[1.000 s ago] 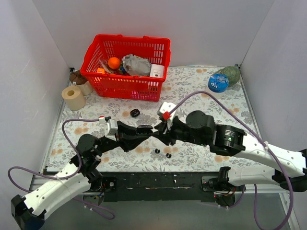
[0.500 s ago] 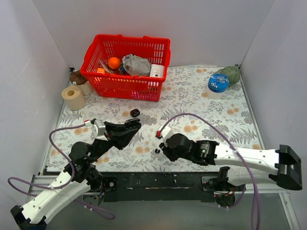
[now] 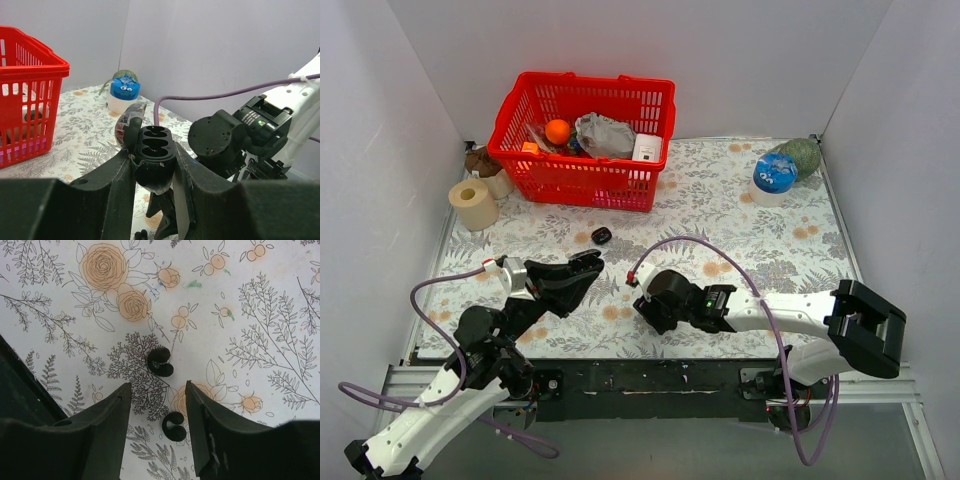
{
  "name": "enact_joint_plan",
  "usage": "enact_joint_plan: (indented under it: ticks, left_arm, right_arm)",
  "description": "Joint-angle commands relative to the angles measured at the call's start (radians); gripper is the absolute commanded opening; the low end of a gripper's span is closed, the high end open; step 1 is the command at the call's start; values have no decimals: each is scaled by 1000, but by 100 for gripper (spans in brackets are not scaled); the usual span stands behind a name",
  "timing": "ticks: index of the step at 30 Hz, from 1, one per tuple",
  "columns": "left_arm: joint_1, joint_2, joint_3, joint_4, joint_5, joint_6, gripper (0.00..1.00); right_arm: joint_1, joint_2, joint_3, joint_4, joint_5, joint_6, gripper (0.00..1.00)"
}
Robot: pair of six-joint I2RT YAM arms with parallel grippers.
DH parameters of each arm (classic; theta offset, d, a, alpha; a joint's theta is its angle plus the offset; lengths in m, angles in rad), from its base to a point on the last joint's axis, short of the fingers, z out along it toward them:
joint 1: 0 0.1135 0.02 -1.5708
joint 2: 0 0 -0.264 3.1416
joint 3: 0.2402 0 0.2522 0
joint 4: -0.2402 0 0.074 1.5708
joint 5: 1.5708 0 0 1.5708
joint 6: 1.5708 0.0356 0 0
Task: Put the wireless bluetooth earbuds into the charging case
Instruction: Pick up the earbud from the center of the board.
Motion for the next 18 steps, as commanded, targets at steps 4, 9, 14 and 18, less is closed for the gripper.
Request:
enact_joint_plan:
  ticks: [4,9,14,18]
  left_arm:
    - [-1,-42,3,-46,-23,10,0]
    - [-1,-44,-3,-40,-18,2,0]
    - [-1,-33,-5,-33,-12,-1,0]
    - [-1,-18,-5,-28,-7,-4,0]
  right_arm:
    - [-46,43,55,94,-92,-42,49]
    - [-46,47,63,94,-127,-41,44]
    - [-46,48,52,120,-167,-33,45]
    - [-46,66,43,124,-173,-29,45]
